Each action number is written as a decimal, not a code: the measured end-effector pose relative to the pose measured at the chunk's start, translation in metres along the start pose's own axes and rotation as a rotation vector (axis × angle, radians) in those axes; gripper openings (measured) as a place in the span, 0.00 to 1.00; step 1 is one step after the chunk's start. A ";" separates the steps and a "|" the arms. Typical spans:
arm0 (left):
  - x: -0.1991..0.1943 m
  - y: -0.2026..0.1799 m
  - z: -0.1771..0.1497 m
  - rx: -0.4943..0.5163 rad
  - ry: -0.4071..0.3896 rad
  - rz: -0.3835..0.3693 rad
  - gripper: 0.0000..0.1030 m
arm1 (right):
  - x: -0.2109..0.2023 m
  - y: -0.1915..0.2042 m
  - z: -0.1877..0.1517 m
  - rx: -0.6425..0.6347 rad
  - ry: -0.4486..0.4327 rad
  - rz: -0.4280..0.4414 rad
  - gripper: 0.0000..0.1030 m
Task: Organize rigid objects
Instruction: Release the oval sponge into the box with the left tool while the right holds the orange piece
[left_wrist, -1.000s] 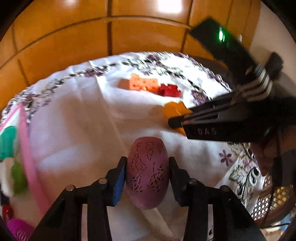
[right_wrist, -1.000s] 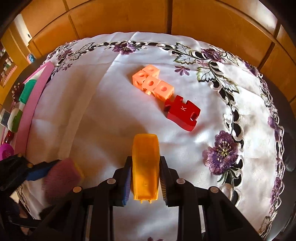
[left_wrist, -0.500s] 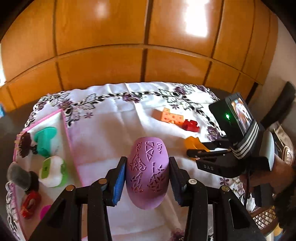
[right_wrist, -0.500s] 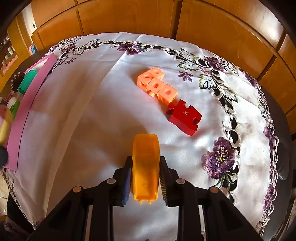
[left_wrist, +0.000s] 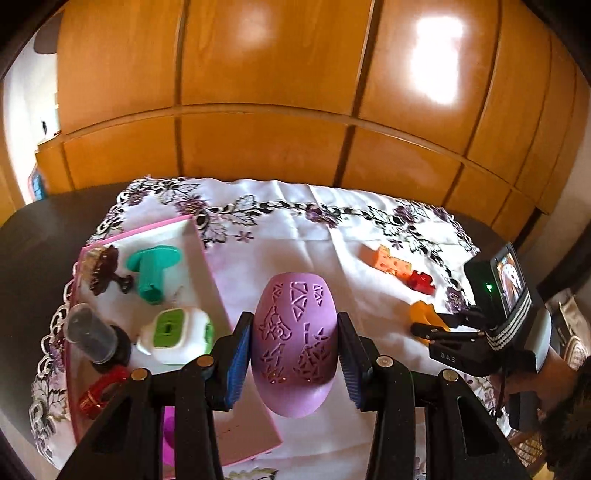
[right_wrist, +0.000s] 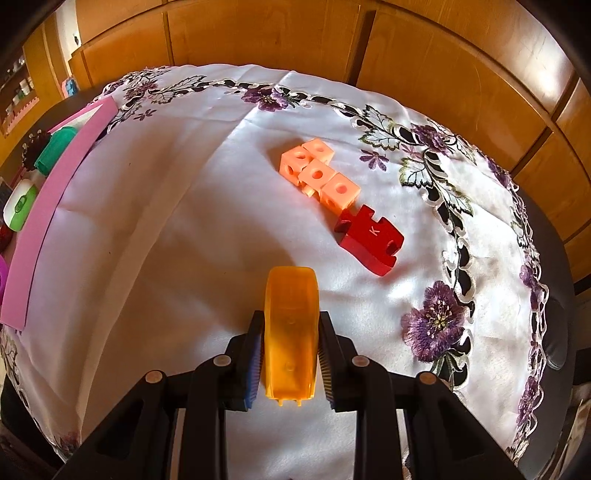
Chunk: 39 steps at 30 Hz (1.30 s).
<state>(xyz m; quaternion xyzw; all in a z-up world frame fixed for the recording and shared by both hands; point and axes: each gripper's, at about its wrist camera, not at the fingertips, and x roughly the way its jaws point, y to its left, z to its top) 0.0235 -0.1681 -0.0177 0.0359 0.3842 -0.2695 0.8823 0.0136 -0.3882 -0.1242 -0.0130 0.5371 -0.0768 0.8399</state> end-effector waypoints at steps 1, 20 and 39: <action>-0.001 0.003 0.000 -0.006 -0.002 0.005 0.43 | 0.000 0.000 0.000 -0.002 -0.001 -0.001 0.25; -0.013 0.053 -0.007 -0.100 0.004 0.057 0.43 | -0.001 0.003 0.000 -0.021 -0.007 -0.019 0.25; -0.032 0.155 -0.052 -0.371 0.049 -0.016 0.43 | -0.001 0.004 -0.001 -0.044 -0.012 -0.040 0.25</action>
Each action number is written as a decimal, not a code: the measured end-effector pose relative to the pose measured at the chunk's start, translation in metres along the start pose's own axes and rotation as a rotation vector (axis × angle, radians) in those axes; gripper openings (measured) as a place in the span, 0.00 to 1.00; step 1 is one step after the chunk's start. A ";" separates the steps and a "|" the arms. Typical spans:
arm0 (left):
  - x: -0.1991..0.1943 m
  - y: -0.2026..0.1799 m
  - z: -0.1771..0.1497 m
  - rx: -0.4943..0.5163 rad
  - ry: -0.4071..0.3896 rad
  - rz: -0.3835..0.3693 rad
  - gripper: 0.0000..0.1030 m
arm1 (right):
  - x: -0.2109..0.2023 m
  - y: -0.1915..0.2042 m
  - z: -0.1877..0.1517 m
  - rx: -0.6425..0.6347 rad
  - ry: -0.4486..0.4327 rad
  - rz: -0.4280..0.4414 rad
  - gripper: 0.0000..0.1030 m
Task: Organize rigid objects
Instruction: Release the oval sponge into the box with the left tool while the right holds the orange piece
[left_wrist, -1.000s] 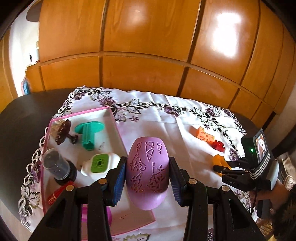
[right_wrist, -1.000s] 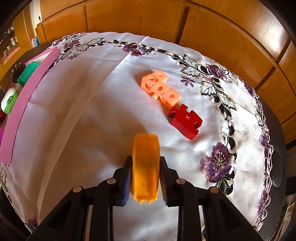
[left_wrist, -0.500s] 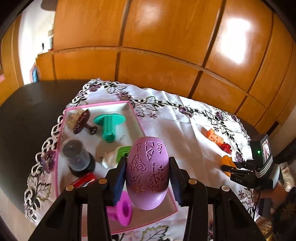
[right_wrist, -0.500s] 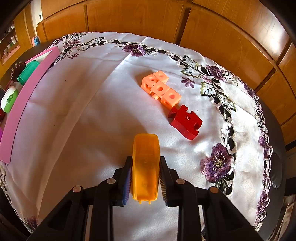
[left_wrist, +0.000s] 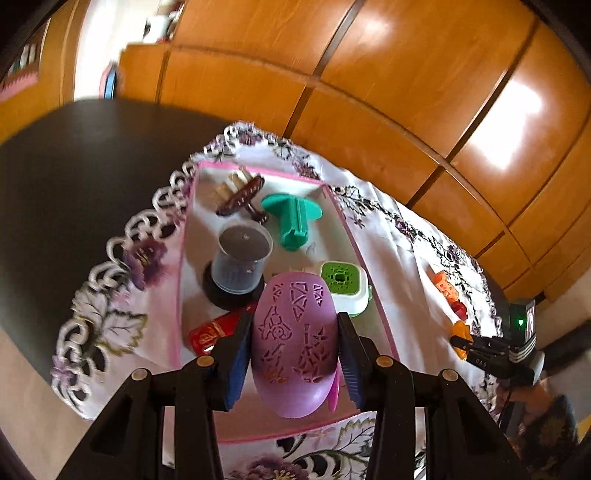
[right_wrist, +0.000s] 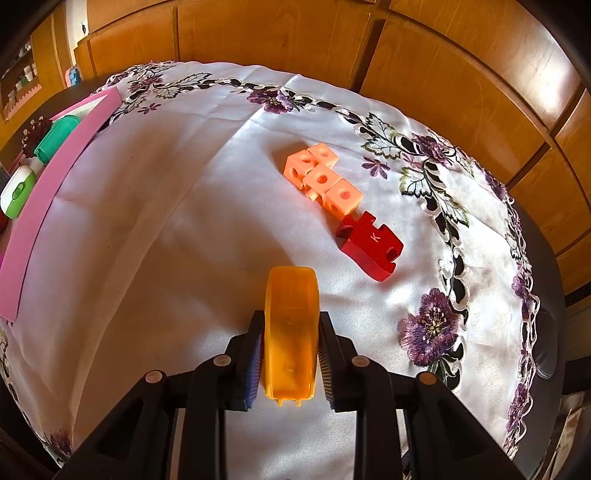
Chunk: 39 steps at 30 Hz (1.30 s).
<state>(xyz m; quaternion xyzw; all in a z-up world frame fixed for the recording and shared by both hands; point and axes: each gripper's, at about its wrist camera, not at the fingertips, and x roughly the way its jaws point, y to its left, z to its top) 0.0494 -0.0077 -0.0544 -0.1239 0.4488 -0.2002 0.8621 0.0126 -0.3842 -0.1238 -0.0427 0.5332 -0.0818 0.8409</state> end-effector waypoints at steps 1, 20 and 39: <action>0.007 0.000 0.002 -0.005 0.012 0.002 0.43 | 0.000 0.000 0.000 0.000 0.000 0.000 0.25; 0.077 0.006 0.039 0.035 0.025 0.164 0.51 | -0.001 0.001 0.000 -0.006 -0.001 -0.007 0.25; 0.005 -0.026 0.015 0.167 -0.153 0.286 0.55 | -0.003 0.008 -0.001 -0.037 -0.011 -0.040 0.25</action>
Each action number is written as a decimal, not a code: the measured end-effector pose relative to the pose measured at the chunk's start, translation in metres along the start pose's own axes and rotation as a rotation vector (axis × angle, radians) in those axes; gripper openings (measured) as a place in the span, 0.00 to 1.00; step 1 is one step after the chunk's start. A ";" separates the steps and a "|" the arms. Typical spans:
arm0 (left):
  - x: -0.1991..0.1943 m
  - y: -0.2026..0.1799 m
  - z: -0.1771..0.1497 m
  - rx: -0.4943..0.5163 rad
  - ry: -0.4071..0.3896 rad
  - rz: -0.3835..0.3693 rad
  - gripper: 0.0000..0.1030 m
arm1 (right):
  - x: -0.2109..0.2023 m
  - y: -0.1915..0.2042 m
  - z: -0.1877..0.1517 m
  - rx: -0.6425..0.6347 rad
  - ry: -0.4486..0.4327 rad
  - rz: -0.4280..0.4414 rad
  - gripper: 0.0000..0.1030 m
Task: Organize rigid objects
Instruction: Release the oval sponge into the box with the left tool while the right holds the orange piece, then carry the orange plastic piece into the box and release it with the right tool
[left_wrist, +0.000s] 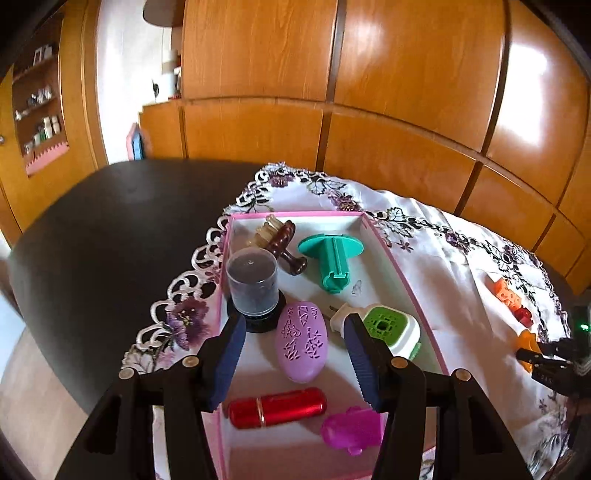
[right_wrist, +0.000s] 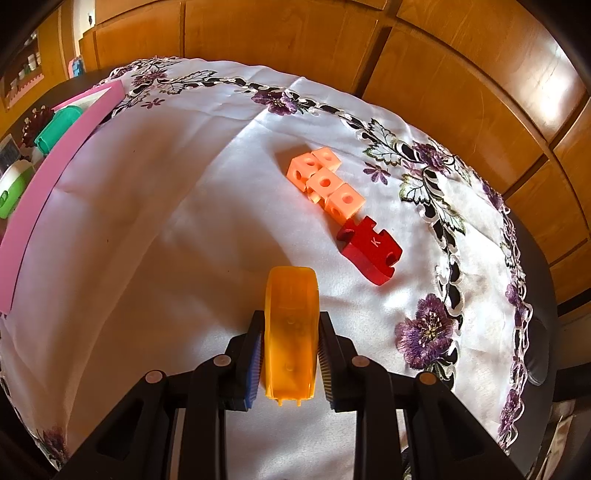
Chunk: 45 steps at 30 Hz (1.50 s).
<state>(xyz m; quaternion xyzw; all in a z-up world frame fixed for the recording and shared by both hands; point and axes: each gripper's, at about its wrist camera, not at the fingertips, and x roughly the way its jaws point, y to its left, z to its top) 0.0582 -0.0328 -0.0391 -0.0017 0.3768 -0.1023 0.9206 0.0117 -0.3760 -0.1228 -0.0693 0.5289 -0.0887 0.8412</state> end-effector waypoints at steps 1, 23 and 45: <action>-0.003 0.000 -0.001 -0.002 -0.001 -0.002 0.55 | 0.000 0.000 0.000 -0.001 -0.001 -0.001 0.25; -0.016 -0.004 -0.011 -0.021 0.020 -0.029 0.55 | -0.001 -0.002 0.002 0.011 -0.002 -0.002 0.25; -0.018 0.031 -0.018 -0.084 0.016 -0.002 0.55 | -0.074 0.083 0.025 -0.080 -0.165 0.287 0.25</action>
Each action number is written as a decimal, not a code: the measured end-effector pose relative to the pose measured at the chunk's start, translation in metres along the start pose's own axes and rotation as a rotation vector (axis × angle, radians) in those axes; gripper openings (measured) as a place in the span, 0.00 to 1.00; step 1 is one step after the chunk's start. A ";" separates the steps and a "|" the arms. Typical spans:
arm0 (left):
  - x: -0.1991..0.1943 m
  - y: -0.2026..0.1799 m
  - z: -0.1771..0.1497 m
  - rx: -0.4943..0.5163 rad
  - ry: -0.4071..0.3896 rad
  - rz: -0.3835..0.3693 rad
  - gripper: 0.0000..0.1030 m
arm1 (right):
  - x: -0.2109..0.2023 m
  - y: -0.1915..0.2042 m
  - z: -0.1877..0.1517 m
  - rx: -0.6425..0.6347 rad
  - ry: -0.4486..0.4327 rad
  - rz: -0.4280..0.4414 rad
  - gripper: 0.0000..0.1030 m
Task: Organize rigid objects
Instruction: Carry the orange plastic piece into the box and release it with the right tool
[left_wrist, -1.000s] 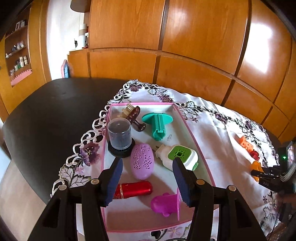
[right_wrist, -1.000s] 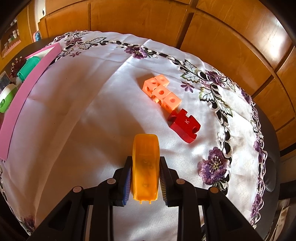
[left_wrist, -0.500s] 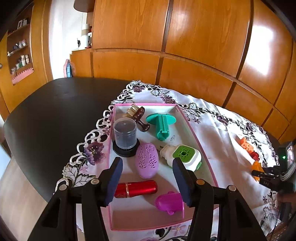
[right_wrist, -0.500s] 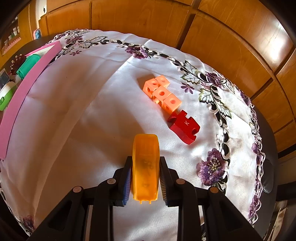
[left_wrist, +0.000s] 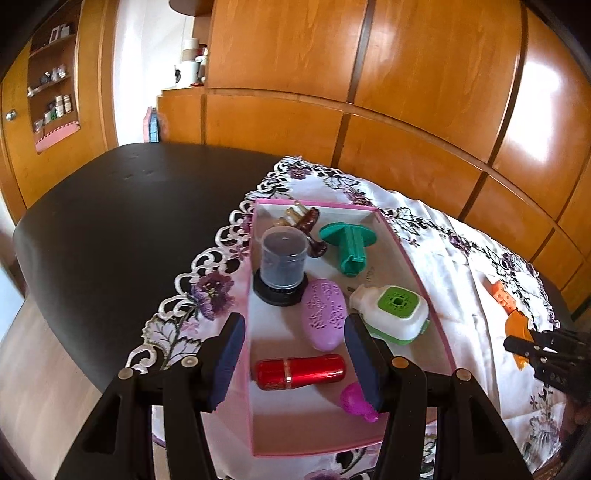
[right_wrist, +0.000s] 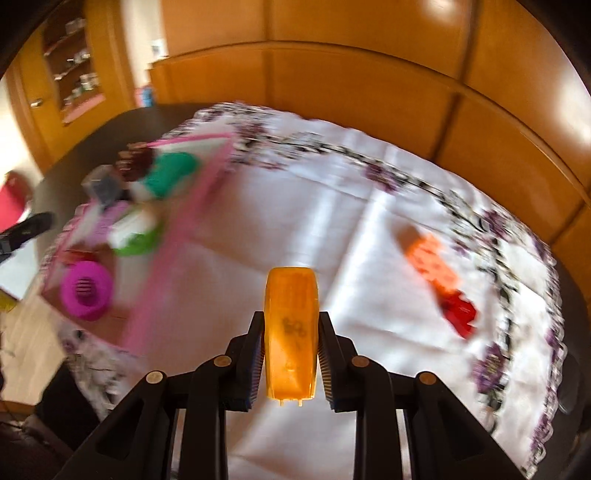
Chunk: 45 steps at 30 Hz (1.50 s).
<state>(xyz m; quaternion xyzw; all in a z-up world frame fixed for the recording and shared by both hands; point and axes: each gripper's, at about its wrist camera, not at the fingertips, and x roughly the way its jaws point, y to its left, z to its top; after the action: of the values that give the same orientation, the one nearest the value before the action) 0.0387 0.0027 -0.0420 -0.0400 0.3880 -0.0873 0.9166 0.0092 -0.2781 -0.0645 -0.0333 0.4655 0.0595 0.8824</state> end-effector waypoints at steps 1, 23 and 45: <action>-0.001 0.004 0.000 -0.009 -0.005 0.003 0.55 | -0.001 0.010 0.002 -0.018 -0.009 0.026 0.25; -0.011 0.007 -0.003 0.007 -0.021 0.021 0.55 | 0.090 0.115 0.052 -0.195 0.096 0.154 0.25; -0.009 -0.006 -0.008 0.036 0.001 0.019 0.55 | 0.050 0.111 0.025 -0.118 0.016 0.157 0.31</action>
<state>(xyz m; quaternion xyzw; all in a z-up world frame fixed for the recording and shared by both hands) 0.0258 -0.0020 -0.0402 -0.0197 0.3871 -0.0858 0.9178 0.0423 -0.1617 -0.0922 -0.0492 0.4694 0.1554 0.8678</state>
